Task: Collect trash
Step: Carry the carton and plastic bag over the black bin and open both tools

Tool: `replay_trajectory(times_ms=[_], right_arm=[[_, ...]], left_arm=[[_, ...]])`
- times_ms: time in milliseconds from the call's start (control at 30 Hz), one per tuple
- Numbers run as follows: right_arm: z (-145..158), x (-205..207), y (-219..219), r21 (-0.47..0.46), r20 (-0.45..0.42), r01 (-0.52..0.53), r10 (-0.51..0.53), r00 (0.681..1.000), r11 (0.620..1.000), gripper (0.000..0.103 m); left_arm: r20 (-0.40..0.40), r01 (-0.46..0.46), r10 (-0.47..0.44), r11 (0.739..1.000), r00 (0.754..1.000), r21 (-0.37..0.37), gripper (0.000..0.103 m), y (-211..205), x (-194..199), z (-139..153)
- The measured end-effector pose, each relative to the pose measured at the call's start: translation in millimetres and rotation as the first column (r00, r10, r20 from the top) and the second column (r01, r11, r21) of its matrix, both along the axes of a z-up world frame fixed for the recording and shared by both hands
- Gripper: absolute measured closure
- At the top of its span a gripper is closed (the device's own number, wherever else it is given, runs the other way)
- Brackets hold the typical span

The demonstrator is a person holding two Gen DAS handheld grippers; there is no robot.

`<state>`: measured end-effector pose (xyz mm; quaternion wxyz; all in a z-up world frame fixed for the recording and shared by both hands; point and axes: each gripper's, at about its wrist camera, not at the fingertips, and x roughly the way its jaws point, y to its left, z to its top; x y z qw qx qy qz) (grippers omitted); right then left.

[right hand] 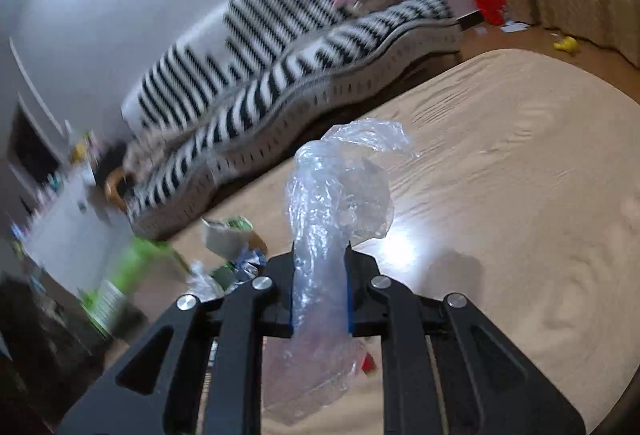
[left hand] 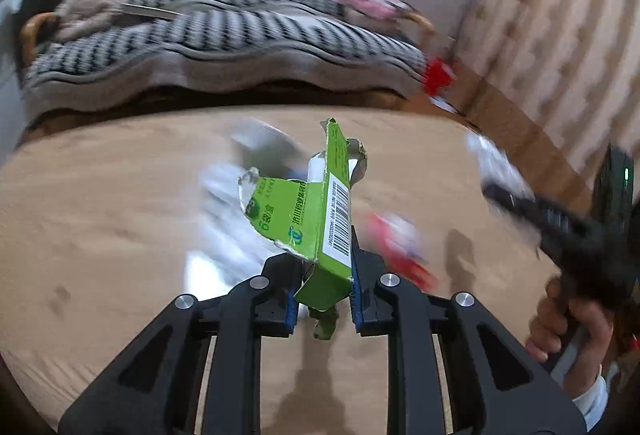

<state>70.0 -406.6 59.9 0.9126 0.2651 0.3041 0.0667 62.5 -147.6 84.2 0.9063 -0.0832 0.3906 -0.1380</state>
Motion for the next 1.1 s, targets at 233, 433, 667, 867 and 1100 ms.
replay_trajectory(times_ms=[233,433,667,867,1100], right_arm=[[-5,-169,-124,-0.099,-0.014,0.169,-0.171,0.985,0.981,0.087],[-75,-269,-230,-0.014,-0.248,0.332,-0.325,0.913,0.943,0.087],[-120,-312,-266,0.051,-0.328,0.369,-0.334,0.884,0.928,0.087],[-133,-306,-266,0.091,-0.365,0.335,-0.282,0.887,0.938,0.087],[-107,-304,-272,-0.006,-0.308,0.402,-0.384,0.87,0.916,0.007]], left_arm=[[-0.081,0.403,-0.405,0.914,0.911,-0.042,0.084,-188,-111,-19],[-0.252,0.6,-0.584,0.8,0.772,-0.015,0.084,-315,-183,-77],[-0.377,0.614,-0.561,0.789,0.737,0.025,0.084,-351,-194,-124],[-0.389,0.621,-0.556,0.782,0.735,0.056,0.084,-361,-192,-127],[-0.305,0.593,-0.54,0.797,0.785,0.116,0.006,-351,-194,-108]])
